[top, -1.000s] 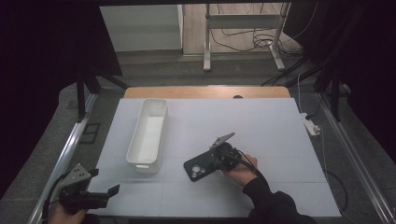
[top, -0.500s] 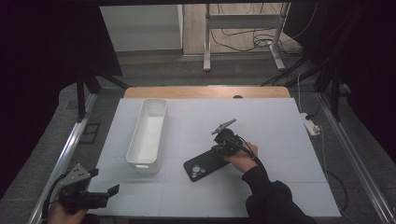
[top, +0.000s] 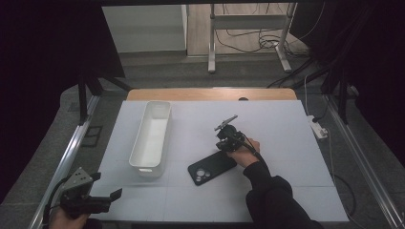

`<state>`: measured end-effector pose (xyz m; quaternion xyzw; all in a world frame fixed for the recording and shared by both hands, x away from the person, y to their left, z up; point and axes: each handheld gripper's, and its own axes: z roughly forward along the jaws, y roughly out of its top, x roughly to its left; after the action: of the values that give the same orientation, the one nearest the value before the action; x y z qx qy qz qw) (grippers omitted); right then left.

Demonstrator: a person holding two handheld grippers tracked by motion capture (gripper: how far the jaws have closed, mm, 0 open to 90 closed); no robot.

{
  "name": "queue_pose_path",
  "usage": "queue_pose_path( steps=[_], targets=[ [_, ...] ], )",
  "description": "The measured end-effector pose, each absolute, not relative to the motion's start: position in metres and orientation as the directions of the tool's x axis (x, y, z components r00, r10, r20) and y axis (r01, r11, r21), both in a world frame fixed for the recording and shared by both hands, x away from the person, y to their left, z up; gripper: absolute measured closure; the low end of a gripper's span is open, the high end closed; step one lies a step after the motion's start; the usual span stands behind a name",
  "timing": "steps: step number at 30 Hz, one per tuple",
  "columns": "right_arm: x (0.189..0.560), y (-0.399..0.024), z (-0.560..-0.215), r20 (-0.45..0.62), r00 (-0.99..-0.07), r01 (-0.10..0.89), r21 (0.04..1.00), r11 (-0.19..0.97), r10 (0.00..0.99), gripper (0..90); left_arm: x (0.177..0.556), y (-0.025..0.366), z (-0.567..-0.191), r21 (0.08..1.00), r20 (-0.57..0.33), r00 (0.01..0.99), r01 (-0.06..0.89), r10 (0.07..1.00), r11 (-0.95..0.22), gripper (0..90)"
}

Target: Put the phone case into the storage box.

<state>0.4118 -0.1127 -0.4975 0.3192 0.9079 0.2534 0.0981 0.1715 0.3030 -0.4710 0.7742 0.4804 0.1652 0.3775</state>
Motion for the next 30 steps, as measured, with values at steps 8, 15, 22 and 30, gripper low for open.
queue_pose_path(
  steps=[8, 15, 22, 30],
  targets=[
    [0.419, -0.118, -0.508, -0.02, -0.763, 0.552, 0.497, 0.669, 0.646, 89.3, 0.171, 0.303, -0.471, 0.744, -0.105, 0.485, 0.618, 0.868, -0.255, 2.0],
    [0.414, -0.125, -0.508, -0.023, -0.759, 0.563, 0.478, 0.674, 0.65, 89.3, 0.171, 0.303, -0.471, 0.745, -0.106, 0.486, 0.617, 0.868, -0.255, 2.1],
    [0.398, -0.139, -0.507, 0.001, -0.765, 0.57, 0.467, 0.676, 0.644, 89.3, 0.171, 0.303, -0.471, 0.744, -0.104, 0.487, 0.616, 0.867, -0.257, 2.0],
    [0.375, -0.152, -0.506, 0.016, -0.782, 0.559, 0.459, 0.69, 0.623, 89.3, 0.171, 0.302, -0.471, 0.743, -0.104, 0.487, 0.617, 0.867, -0.258, 2.0]
  ],
)
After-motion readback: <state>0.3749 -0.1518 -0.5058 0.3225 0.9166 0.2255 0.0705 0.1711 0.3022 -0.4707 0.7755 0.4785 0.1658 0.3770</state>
